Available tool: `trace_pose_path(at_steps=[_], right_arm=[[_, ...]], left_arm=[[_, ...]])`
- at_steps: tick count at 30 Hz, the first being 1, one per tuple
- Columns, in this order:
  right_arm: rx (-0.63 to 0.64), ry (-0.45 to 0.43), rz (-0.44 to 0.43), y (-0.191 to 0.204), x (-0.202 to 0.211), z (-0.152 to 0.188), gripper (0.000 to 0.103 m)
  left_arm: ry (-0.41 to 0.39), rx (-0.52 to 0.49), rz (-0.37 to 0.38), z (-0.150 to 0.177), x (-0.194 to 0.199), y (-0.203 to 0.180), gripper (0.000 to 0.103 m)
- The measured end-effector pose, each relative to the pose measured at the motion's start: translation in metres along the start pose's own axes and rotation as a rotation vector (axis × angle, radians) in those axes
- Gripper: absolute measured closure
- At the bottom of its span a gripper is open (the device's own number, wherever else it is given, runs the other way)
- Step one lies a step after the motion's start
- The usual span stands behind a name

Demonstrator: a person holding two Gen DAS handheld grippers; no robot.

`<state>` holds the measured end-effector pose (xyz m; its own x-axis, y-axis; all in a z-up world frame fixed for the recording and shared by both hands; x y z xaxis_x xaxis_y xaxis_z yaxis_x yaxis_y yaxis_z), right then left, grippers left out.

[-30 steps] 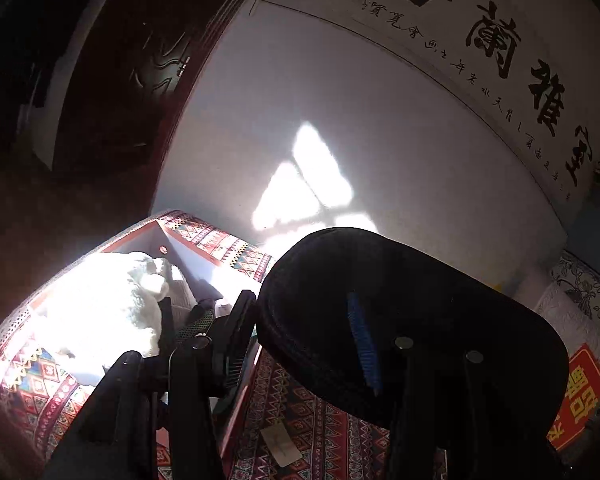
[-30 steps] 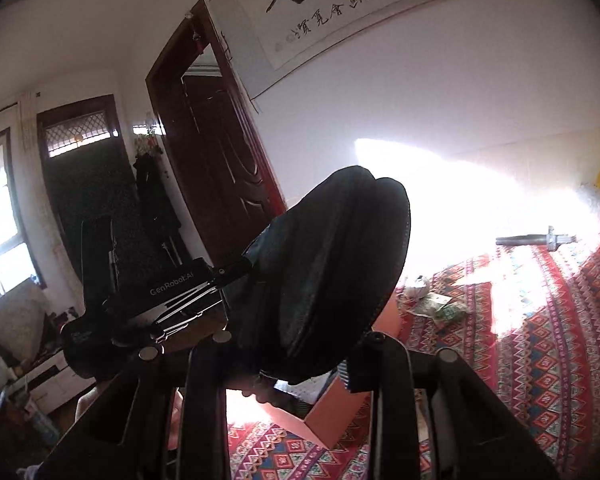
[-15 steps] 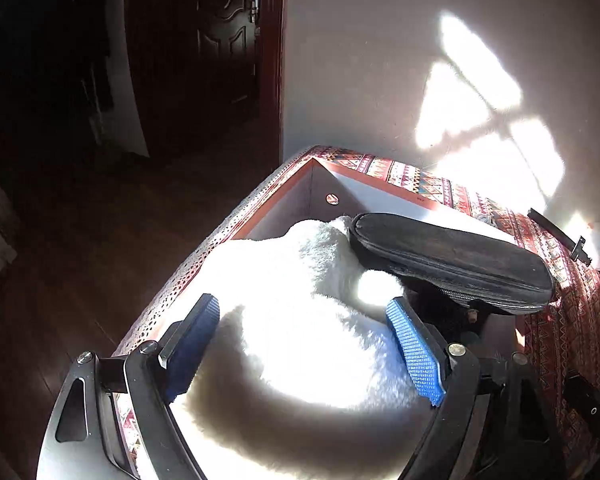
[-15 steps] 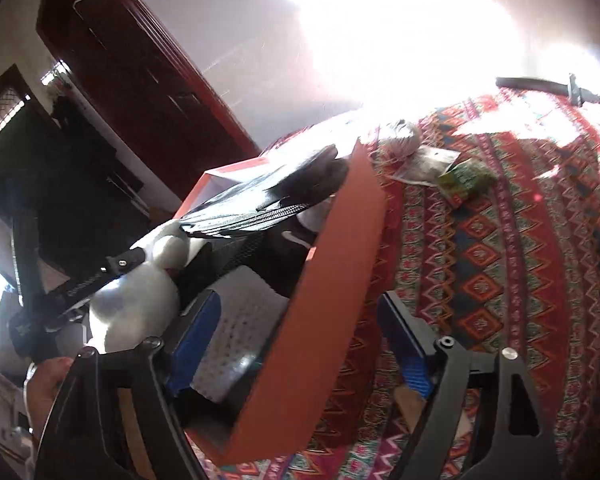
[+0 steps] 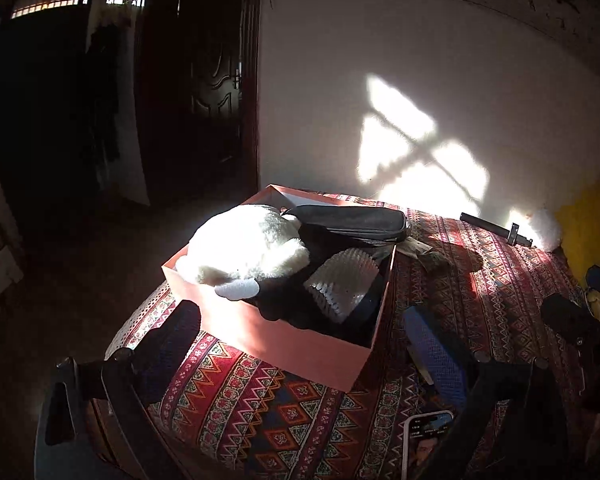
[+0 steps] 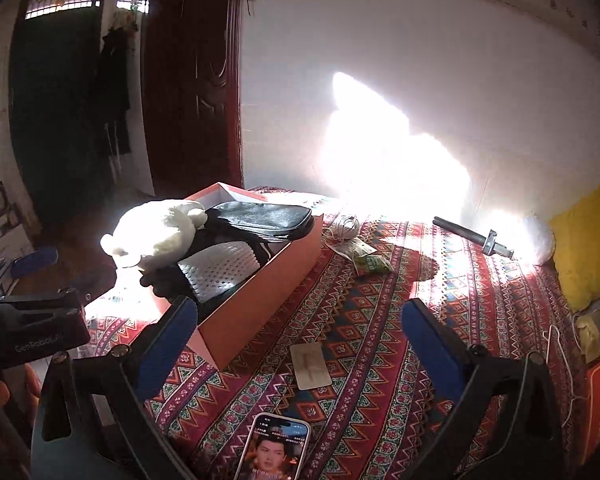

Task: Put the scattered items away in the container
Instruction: 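Open both grippers and withdraw them from the box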

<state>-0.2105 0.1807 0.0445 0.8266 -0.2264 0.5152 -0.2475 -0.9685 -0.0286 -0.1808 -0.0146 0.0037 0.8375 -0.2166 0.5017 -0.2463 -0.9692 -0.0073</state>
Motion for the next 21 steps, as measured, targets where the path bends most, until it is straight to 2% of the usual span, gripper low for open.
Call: trace_pose_path(at_steps=[3, 6, 9, 12, 15, 17, 21], right_arm=[[0.011, -0.026, -0.003, 0.007, 0.014, 0.004, 0.001], [0.013, -0.044, 0.001, 0.010, 0.021, 0.007, 0.001], [0.005, -0.045, -0.001, 0.011, 0.023, 0.008, 0.001], [0.003, -0.045, 0.006, 0.011, 0.023, 0.008, 0.001], [-0.004, -0.054, 0.015, 0.010, 0.025, 0.005, 0.001], [-0.011, -0.064, 0.017, 0.008, 0.029, 0.003, 0.001], [-0.015, -0.083, 0.024, 0.005, 0.035, -0.001, 0.001]], left_arm=[[-0.037, -0.003, -0.013, 0.003, 0.027, -0.002, 0.000], [-0.020, -0.004, -0.021, 0.007, 0.041, -0.001, 0.000], [0.028, 0.015, 0.007, 0.010, 0.046, 0.001, 0.000], [0.078, 0.070, 0.025, 0.012, 0.045, 0.008, 0.000], [0.116, 0.184, 0.108, 0.012, 0.042, 0.023, 0.000], [0.116, 0.238, 0.130, 0.011, 0.042, 0.032, 0.000], [0.051, 0.197, 0.014, 0.007, 0.055, 0.035, 0.000]])
Point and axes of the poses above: each gripper's, at about its wrist camera, not at the fingertips, and x roughly against the way its jaws point, y to its left, z to its underside, the point moved 2 cm from there along -x, roughly the way its jaws point, and after that the axes turned 2 degrees about -z, right-handed, at the moved point
